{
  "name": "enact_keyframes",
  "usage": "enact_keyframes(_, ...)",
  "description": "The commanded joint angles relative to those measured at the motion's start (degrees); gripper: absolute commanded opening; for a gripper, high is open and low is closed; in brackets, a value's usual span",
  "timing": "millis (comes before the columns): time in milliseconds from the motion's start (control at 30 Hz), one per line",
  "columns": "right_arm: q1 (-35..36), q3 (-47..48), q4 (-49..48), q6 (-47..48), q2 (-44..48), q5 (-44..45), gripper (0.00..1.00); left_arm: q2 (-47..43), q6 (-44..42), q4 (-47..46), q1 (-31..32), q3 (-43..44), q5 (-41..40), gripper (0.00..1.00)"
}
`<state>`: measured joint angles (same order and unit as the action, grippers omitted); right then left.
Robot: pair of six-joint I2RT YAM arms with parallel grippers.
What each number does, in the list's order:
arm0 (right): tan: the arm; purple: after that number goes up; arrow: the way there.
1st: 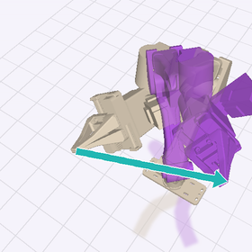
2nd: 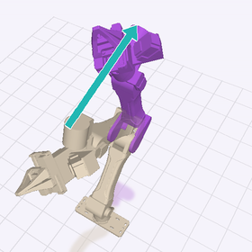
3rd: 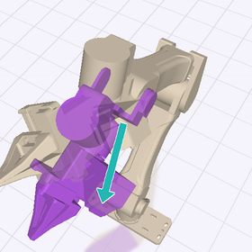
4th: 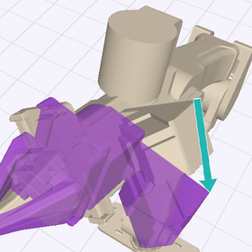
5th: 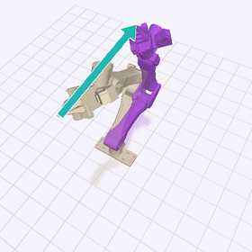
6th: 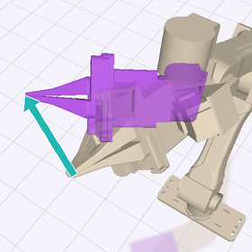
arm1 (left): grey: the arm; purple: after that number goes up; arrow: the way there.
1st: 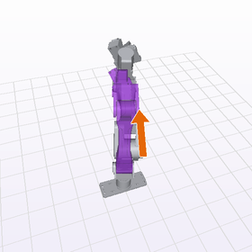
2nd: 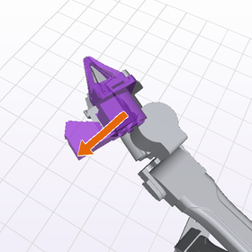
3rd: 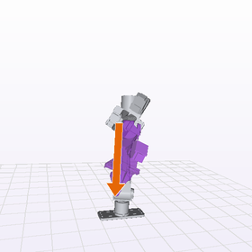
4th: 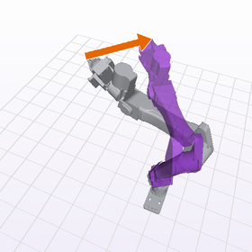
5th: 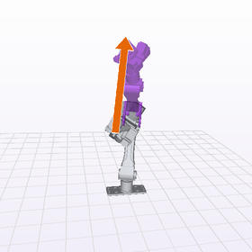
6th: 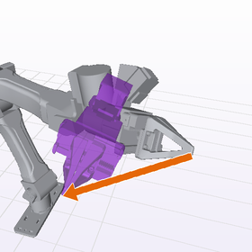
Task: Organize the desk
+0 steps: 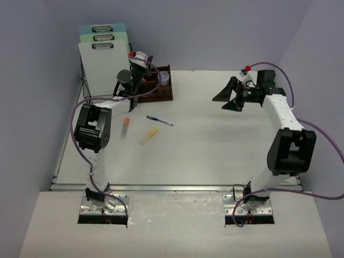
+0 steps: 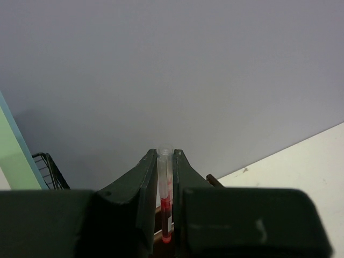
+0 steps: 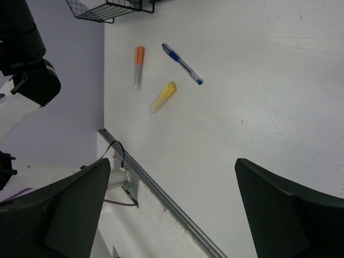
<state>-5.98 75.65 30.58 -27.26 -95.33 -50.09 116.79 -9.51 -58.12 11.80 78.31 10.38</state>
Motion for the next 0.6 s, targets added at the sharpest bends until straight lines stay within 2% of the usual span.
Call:
enact_keyframes(0, -0.17, 0.41, -1.19, 3.77, 2.72, -0.05, 0.99, 1.36, -0.43, -4.4, -0.83, 1.03, -0.34, 0.0)
enact_keyframes(367, -0.08, 1.0, -0.86, 7.22, 3.14, 0.99, 0.99, 2.74, -0.69, -4.81, -0.9, -2.21, -0.1, 0.0)
enact_keyframes(400, 0.05, 1.12, -0.74, 8.26, 3.14, 1.35, 0.99, 2.81, -0.69, -4.81, -0.84, -2.33, -0.16, 0.04)
enact_keyframes(467, 0.83, 2.02, 0.12, 10.12, 3.03, 3.14, 0.99, 2.58, -0.69, -4.7, -0.9, -2.32, -0.35, 0.2)
enact_keyframes(567, 3.32, 4.12, 2.44, 16.0, 2.81, 7.88, 0.99, 1.22, -0.29, -2.79, -0.9, -2.0, -0.31, 0.37)
